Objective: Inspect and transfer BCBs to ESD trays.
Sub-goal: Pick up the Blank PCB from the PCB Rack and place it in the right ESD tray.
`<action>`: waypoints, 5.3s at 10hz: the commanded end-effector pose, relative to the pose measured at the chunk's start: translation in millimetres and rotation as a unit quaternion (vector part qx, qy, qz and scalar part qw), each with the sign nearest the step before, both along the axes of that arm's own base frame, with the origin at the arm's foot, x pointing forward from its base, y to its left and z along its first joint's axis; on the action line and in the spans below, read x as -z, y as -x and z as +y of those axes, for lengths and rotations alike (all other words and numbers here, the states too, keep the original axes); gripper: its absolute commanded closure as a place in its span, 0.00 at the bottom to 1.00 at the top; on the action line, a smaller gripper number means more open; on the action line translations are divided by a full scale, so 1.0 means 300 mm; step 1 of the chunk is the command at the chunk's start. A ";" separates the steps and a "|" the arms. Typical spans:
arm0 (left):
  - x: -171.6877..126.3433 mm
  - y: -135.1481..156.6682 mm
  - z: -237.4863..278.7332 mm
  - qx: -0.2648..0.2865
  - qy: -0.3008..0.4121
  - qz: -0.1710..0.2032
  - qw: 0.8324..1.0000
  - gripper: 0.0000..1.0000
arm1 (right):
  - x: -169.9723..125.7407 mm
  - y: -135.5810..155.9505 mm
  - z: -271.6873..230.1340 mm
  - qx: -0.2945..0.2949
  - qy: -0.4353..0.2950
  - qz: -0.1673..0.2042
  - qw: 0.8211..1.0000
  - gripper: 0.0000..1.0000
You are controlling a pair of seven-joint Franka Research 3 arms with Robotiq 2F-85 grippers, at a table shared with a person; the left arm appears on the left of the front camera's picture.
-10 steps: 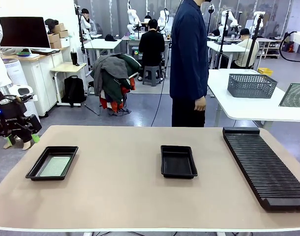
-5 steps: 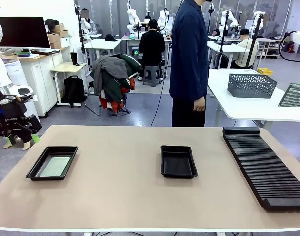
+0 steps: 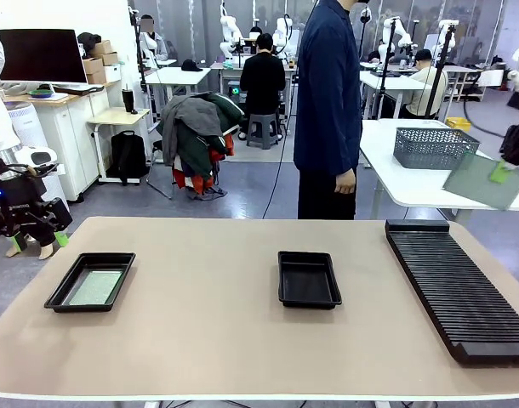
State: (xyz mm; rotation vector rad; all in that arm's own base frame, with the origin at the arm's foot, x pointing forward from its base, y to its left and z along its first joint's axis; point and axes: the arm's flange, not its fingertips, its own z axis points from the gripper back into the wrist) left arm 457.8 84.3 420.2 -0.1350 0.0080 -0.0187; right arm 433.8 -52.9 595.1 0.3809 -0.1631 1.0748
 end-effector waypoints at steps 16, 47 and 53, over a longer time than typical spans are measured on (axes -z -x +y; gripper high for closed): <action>0.004 -0.001 0.001 -0.001 -0.001 -0.002 1.000 0.05 | 0.955 -0.108 0.723 0.457 -0.285 0.262 0.800 0.98; 0.004 -0.001 0.001 -0.001 -0.001 -0.002 1.000 0.05 | 0.980 -0.089 0.851 0.519 -0.105 0.216 0.820 0.62; 0.004 -0.001 0.001 -0.001 -0.001 -0.002 1.000 0.05 | 0.786 -0.102 0.891 0.554 0.017 0.142 0.820 0.10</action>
